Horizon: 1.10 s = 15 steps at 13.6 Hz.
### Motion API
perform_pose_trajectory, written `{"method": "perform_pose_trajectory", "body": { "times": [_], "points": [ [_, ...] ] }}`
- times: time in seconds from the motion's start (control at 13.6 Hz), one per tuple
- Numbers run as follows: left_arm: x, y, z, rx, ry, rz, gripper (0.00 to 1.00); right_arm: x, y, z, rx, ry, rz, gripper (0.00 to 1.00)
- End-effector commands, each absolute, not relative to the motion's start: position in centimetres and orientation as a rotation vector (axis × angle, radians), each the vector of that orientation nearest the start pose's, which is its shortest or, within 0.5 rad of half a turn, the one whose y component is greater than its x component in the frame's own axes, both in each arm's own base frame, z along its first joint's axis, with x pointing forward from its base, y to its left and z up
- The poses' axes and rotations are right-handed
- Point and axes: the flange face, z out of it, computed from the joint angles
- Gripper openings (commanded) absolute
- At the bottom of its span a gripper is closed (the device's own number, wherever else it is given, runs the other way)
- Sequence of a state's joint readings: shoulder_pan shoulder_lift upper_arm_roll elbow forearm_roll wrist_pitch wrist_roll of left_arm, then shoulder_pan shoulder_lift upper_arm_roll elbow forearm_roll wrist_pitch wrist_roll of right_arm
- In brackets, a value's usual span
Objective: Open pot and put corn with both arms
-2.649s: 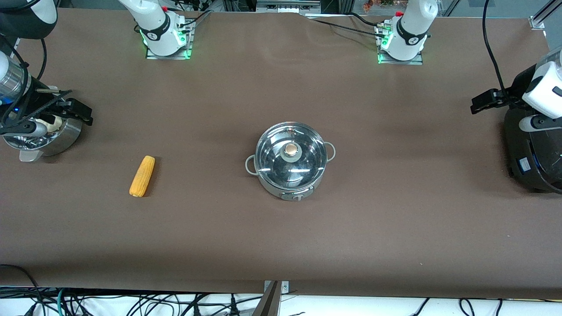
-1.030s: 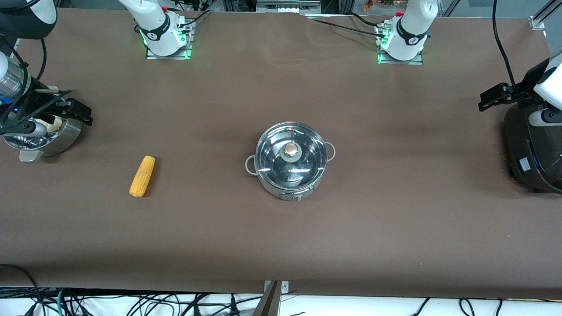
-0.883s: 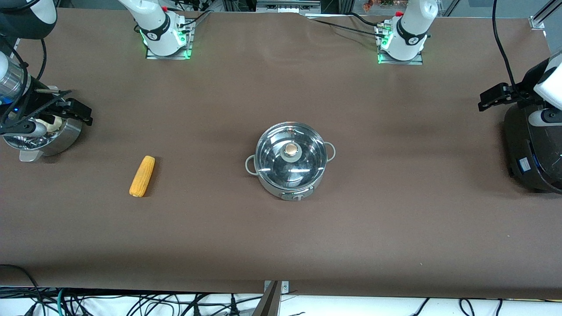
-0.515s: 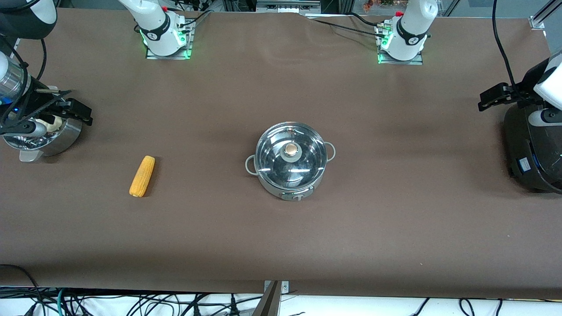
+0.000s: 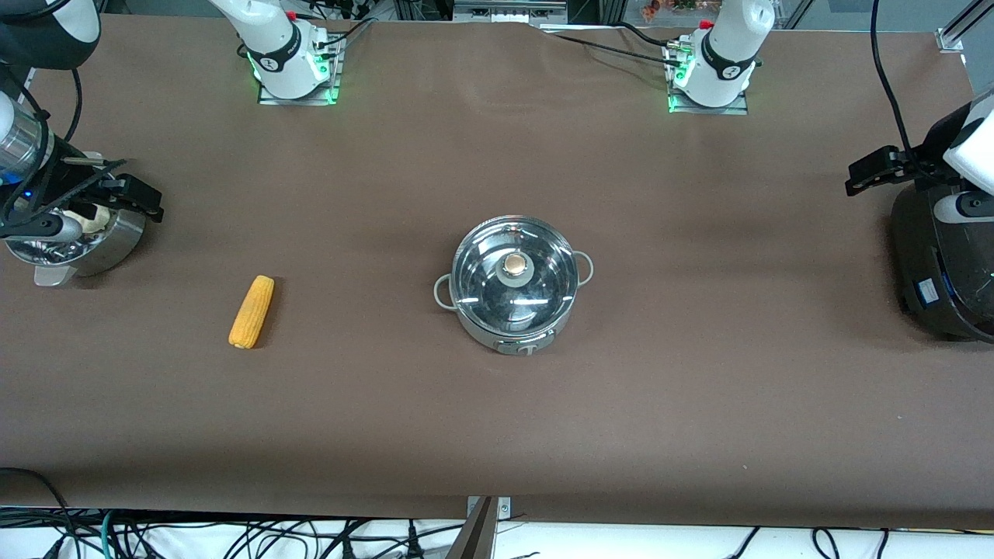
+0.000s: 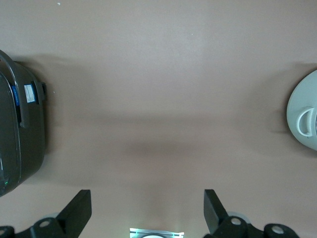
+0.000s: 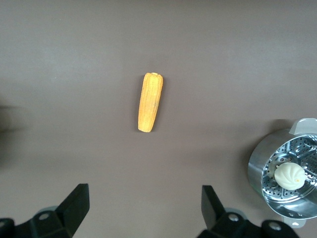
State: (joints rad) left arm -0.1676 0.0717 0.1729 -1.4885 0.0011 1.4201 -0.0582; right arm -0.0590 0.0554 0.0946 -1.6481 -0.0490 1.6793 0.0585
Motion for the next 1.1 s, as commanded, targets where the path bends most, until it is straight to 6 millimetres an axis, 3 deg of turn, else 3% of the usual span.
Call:
{"method": "perform_pose_trajectory", "body": {
  "times": [0.0, 0.81, 1.03],
  "points": [
    [55.5, 0.1, 61.9, -3.130, -0.076, 0.217, 1.00, 57.9, 1.2, 57.0, -3.193, 0.005, 0.033, 1.00],
    [55.5, 0.1, 62.0, -3.130, -0.076, 0.215, 1.00, 58.0, 0.8, 57.4, -3.196, 0.025, 0.023, 1.00],
    [55.5, 0.1, 61.9, -3.130, -0.076, 0.220, 1.00, 58.8, 0.9, 55.2, -3.192, 0.008, 0.077, 1.00]
  ]
}}
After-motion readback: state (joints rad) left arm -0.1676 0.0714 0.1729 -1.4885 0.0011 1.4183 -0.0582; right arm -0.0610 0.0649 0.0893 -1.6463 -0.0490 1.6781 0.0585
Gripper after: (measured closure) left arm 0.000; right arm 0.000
